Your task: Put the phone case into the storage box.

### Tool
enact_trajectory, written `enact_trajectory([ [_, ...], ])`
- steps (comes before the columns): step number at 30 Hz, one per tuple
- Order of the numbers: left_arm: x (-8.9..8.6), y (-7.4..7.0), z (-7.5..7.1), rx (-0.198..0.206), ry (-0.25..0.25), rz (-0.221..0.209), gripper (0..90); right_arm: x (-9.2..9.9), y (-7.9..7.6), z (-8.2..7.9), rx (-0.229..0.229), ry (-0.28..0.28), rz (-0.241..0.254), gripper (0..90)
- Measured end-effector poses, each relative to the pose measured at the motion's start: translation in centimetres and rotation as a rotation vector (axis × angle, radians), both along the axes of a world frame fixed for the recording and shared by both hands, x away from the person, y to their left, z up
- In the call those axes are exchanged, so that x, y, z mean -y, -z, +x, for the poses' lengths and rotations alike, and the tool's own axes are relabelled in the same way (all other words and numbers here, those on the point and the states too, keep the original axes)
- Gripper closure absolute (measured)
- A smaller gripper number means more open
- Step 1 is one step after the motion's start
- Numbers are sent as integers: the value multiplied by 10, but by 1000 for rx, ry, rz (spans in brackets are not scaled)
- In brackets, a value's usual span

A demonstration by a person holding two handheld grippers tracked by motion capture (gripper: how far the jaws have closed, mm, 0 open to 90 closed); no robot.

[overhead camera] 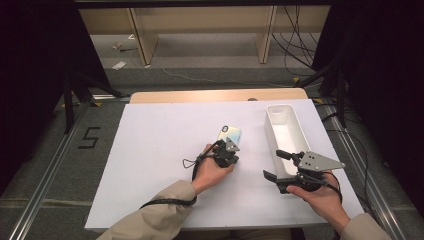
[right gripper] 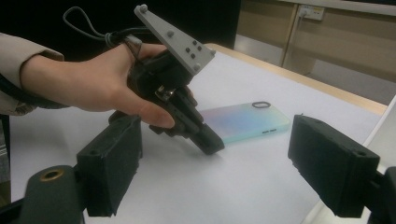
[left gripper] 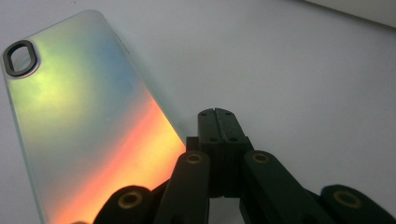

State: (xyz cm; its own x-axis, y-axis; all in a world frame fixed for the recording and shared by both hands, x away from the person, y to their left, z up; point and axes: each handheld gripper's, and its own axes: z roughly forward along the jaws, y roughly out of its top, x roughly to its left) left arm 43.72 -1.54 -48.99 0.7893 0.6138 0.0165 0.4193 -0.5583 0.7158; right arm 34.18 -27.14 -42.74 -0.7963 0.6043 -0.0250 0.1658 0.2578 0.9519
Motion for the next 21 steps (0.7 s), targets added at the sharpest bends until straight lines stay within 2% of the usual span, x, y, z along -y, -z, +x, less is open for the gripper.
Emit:
enact_trajectory([
  [6, -6, -1, 1, -8, -25, 7, 899, 1, 0, 0, -1, 1, 2, 185],
  [21, -33, -3, 9, -28, -90, 22, 899, 2, 0, 0, -4, 4, 4, 185],
])
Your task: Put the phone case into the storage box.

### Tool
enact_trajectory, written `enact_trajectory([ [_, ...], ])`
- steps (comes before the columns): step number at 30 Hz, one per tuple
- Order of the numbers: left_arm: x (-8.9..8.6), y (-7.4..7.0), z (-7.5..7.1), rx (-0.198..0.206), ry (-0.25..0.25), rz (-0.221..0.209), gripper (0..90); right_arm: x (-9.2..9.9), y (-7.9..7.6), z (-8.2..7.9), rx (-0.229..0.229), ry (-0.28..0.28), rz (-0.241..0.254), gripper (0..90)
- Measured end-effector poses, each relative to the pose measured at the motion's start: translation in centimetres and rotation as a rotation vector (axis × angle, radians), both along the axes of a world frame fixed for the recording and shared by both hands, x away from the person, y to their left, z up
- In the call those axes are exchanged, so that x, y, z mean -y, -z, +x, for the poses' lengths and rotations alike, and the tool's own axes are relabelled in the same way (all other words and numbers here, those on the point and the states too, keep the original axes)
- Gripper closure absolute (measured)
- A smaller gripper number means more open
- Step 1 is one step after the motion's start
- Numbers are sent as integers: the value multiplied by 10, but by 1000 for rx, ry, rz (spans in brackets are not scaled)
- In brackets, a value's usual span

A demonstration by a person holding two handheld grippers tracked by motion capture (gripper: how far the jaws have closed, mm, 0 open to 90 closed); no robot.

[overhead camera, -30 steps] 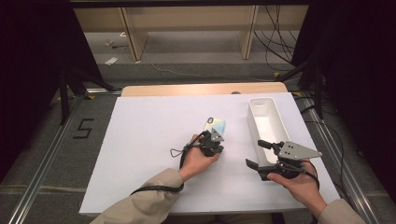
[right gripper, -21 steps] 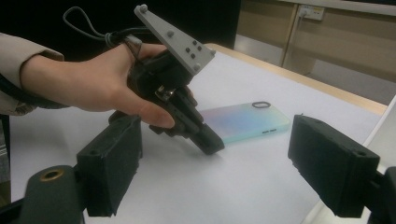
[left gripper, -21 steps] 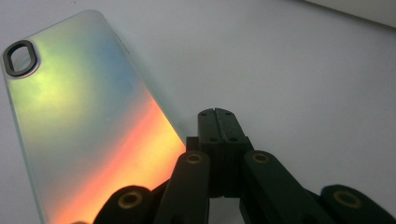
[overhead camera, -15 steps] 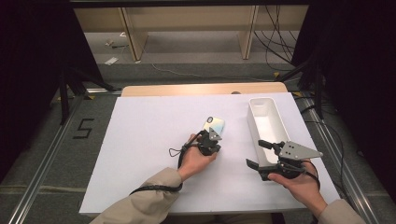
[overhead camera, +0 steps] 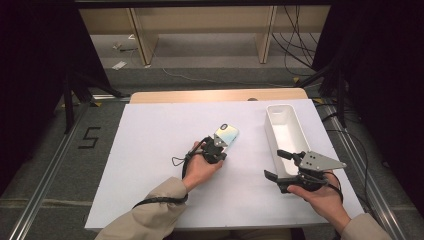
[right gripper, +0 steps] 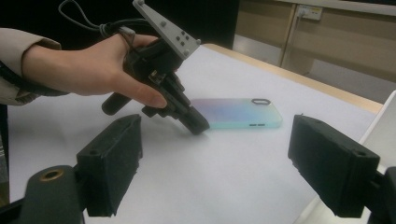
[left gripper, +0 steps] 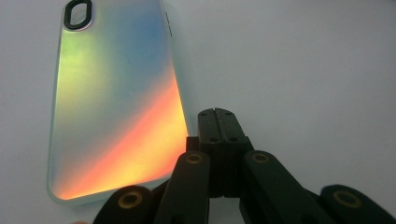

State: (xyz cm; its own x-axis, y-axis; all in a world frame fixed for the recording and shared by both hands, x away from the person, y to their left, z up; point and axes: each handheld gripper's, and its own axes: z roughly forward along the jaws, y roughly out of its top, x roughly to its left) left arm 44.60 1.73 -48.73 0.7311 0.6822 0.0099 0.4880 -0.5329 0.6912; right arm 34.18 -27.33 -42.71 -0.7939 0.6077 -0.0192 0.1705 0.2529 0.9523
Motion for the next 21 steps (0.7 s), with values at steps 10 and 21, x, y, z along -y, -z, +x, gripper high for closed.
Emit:
enact_trajectory([
  [10, -1, 0, 0, 0, -3, -5, 896, 0, 0, 0, -1, -1, -2, 185],
  [21, 0, -14, -4, 17, 20, -28, 793, 1, 0, 0, 0, 0, -2, 186],
])
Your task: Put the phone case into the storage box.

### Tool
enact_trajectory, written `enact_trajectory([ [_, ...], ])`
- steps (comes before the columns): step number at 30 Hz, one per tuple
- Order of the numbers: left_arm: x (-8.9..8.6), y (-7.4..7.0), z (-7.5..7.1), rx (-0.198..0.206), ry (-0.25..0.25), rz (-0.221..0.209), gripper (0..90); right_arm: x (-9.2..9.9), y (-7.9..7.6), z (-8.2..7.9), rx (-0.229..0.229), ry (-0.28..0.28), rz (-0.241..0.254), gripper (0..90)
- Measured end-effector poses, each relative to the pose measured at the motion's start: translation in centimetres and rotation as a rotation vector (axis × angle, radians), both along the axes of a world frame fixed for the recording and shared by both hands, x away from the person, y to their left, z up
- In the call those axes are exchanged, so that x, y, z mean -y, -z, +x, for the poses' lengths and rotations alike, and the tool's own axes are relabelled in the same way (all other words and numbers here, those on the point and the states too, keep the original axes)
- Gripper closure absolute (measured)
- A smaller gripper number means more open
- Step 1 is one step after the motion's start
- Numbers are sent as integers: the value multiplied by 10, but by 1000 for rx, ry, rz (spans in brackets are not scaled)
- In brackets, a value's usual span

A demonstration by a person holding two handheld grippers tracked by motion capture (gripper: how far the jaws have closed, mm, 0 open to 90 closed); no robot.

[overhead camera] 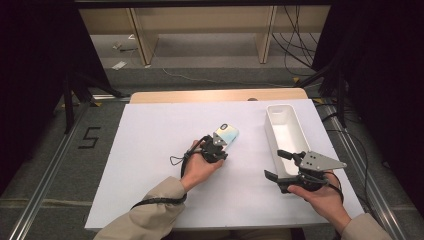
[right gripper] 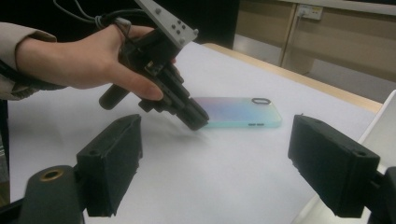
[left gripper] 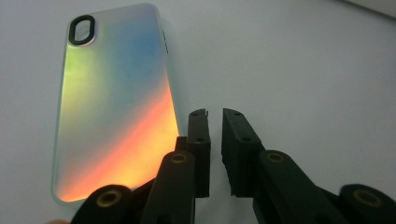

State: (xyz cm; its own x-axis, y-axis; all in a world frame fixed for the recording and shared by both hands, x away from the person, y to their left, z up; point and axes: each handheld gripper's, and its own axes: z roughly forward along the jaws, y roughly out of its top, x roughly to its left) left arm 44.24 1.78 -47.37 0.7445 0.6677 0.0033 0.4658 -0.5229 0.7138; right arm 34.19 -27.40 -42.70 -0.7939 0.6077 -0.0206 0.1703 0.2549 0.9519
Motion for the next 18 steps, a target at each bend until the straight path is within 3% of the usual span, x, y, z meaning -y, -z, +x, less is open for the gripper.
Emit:
enact_trajectory([
  [5, -4, -9, 5, 17, -22, -16, 670, 0, 0, 0, 0, -1, 1, 185],
  [6, -5, -11, 7, 18, -28, -13, 579, 0, 0, 0, -2, -2, 0, 185],
  [7, -6, -12, 9, 13, -29, -6, 579, 0, 0, 0, -2, -2, 0, 185],
  [8, -8, -13, 13, 5, -34, 12, 463, -1, 0, 0, -2, -2, -1, 185],
  [10, -8, -12, 15, 8, -46, 20, 320, -1, 0, 0, -3, -4, 2, 185],
  [13, -10, -11, 21, 8, -74, 50, 240, -1, 0, 0, -3, -2, -1, 185],
  [14, -10, -11, 23, 2, -84, 56, 153, -1, 0, 0, -2, -3, -2, 185],
  [18, -12, -8, 31, -23, -97, 82, 99, -1, 1, 0, 1, -2, 0, 185],
])
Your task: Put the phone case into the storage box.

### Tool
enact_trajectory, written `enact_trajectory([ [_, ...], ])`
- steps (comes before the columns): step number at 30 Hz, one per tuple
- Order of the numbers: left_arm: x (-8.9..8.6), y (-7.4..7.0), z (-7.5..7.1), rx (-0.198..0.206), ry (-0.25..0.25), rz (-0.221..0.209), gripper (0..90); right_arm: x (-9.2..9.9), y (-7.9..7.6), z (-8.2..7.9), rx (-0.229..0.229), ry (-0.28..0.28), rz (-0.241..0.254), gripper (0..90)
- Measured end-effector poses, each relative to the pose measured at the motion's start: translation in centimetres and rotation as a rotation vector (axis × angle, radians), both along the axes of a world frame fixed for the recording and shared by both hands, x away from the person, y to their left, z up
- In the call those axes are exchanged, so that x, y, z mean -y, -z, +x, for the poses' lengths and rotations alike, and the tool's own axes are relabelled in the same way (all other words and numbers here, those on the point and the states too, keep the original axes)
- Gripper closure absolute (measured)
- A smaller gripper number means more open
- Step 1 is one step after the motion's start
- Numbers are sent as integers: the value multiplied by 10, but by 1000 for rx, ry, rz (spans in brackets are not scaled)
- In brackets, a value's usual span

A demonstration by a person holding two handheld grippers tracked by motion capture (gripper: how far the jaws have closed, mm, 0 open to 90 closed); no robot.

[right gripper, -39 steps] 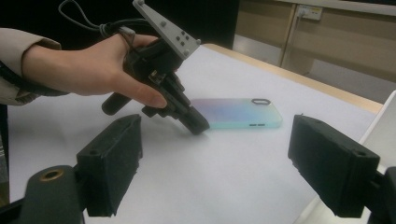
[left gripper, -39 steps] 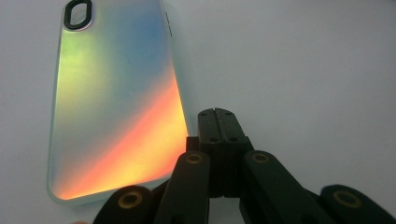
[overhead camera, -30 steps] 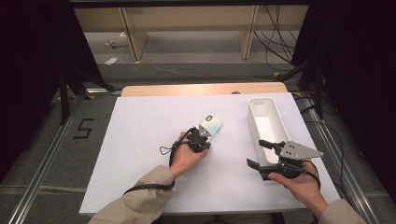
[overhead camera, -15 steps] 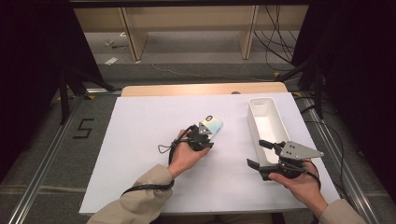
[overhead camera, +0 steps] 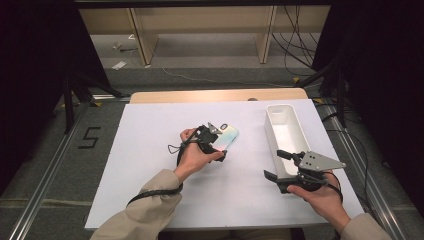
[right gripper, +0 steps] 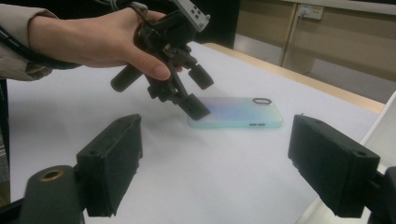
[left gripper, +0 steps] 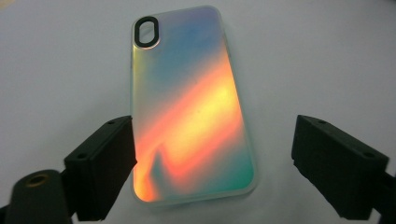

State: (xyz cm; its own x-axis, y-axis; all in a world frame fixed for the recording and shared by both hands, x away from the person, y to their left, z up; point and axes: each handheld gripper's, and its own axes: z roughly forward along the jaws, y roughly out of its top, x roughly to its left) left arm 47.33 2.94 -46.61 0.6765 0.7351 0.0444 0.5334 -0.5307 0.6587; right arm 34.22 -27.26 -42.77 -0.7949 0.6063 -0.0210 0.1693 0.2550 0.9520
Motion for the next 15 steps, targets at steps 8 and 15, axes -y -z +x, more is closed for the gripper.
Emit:
enact_trajectory([
  [8, 2, 7, 13, -45, -3, 26, 45, 0, 0, 0, 0, 0, 0, 185],
  [15, 6, 9, 18, -67, 1, 45, 45, 0, 0, 0, -1, -1, -1, 185],
])
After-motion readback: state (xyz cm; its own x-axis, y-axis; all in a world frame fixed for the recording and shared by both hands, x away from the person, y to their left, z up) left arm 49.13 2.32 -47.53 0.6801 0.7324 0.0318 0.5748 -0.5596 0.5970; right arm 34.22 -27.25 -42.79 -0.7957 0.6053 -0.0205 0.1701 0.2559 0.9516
